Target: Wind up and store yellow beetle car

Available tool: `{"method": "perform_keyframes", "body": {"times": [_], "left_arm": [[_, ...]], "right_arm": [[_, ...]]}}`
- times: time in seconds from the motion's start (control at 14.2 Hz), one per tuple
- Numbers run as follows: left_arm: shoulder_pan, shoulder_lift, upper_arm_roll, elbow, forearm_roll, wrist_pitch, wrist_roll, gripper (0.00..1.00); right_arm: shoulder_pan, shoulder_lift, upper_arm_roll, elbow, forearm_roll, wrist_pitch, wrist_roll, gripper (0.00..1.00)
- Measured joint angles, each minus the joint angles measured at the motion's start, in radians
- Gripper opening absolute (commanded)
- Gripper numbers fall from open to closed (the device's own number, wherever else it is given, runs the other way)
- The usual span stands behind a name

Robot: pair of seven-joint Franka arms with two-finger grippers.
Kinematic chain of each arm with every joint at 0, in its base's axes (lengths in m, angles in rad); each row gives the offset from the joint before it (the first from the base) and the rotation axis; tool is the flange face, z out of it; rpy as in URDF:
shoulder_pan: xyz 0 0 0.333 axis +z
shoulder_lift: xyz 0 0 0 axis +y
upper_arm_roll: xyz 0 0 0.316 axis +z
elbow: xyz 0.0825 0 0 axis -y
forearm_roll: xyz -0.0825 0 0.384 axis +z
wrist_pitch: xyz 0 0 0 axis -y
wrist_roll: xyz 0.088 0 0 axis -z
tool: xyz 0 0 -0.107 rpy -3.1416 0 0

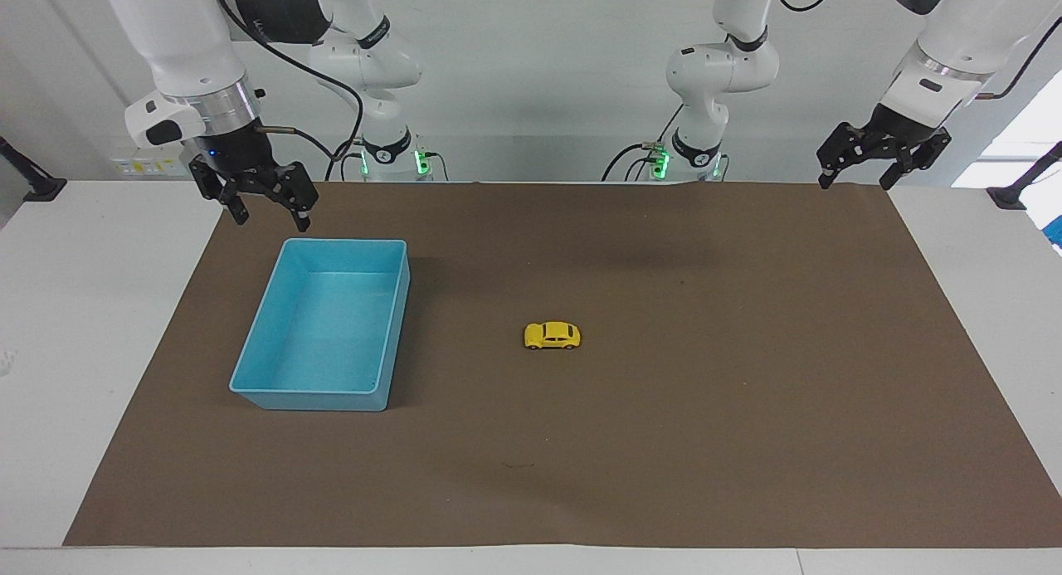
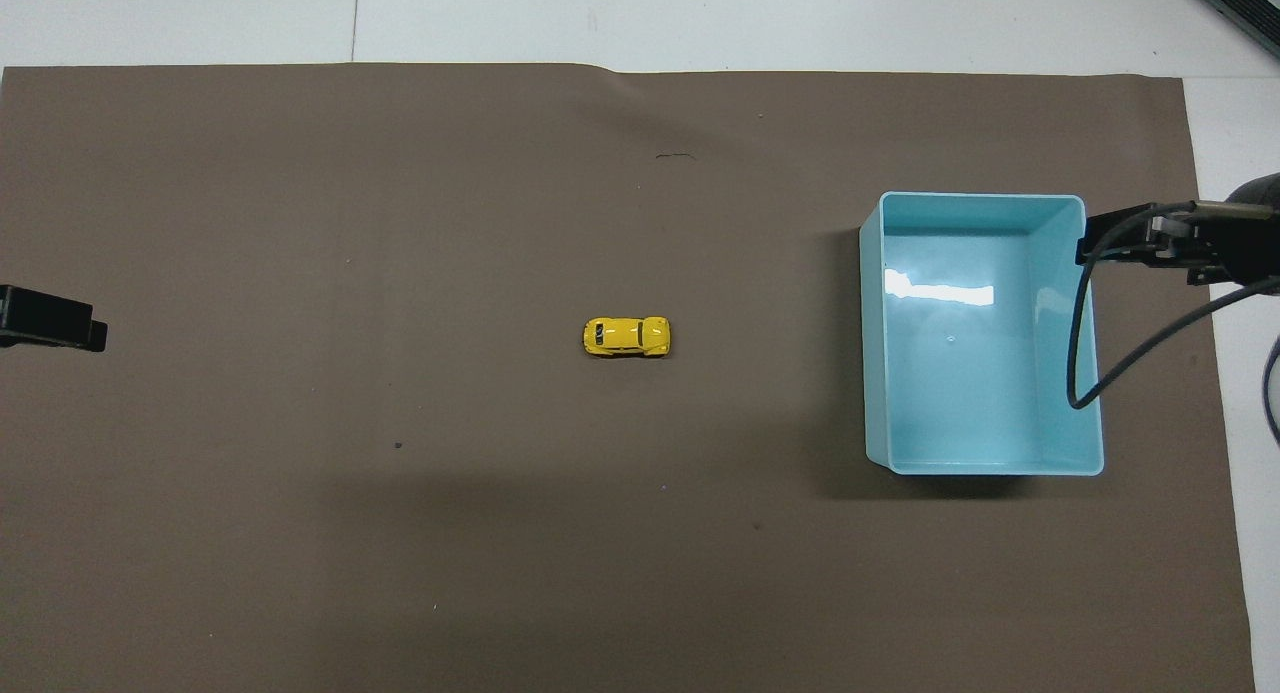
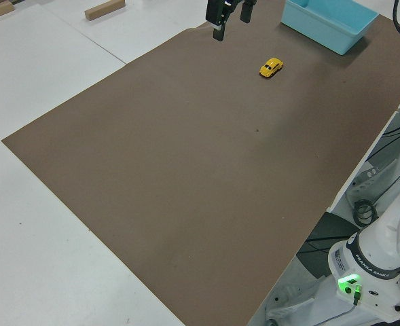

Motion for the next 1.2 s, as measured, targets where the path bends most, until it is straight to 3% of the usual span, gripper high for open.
{"method": "perform_keyframes", "body": {"times": [1.2], "left_arm": [[-0.001,0.000,-0.007,-0.031,0.000,0.023,0.000,1.00]], "right_arm": [[0.000,0.000,0.000,0.000,0.000,0.000,0.000,1.00]]}}
